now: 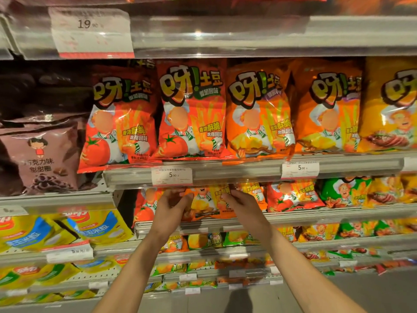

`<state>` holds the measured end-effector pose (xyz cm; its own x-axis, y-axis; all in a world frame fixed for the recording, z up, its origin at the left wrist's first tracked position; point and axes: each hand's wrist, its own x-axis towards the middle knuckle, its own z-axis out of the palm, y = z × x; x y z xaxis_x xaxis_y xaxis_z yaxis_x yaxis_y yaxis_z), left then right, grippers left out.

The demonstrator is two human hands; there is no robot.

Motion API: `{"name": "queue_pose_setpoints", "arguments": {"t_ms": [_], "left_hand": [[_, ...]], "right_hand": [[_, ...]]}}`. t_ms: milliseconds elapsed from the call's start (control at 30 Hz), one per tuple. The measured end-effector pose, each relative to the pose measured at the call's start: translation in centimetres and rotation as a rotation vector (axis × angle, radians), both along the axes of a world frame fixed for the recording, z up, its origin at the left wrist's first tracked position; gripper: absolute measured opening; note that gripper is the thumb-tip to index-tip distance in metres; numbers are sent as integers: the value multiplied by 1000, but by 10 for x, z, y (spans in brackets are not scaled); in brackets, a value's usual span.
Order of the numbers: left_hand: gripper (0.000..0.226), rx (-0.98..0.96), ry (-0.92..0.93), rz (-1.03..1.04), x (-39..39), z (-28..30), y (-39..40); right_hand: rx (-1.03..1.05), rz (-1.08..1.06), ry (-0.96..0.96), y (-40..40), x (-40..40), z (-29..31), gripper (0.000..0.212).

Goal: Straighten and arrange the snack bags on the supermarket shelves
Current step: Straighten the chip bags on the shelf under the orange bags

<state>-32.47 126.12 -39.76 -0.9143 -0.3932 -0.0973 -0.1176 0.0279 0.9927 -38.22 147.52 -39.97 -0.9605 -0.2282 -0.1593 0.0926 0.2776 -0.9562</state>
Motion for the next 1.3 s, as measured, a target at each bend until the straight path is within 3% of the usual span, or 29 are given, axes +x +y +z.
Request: {"name": "queue_pose_setpoints", "arguments": {"t_ms": [233, 333, 433, 700, 833, 967, 1033, 1167, 1300], "left_hand": [[52, 46, -41, -94, 1, 4, 28], [64, 51, -73, -166, 3, 1, 47], [72, 82, -61, -196, 6, -2, 64], [63, 29, -51, -422, 6, -1, 112], [51, 131, -91, -418, -1, -2, 132], [16, -46, -86, -312, -25, -13, 163], [11, -177, -52, -307, -42, -19, 179], [23, -425, -12, -296, -73, -24, 209], [45, -513, -33, -276, -94, -26, 232]], "right_hand": [[-65, -3, -13, 37, 14, -3, 9], [-71, -16, -69, 54, 20, -5, 40], [-70, 9, -77, 72, 25, -3, 43], [-105, 21, -119, 109, 17, 7, 19], [-103, 5, -118, 153, 22, -1, 33], [-100, -31, -121, 201, 26, -6, 36], [-105, -49, -115, 223, 28, -7, 37], [-111, -72, -125, 259, 31, -7, 36], [-126, -84, -142, 283, 31, -8, 34]]}}
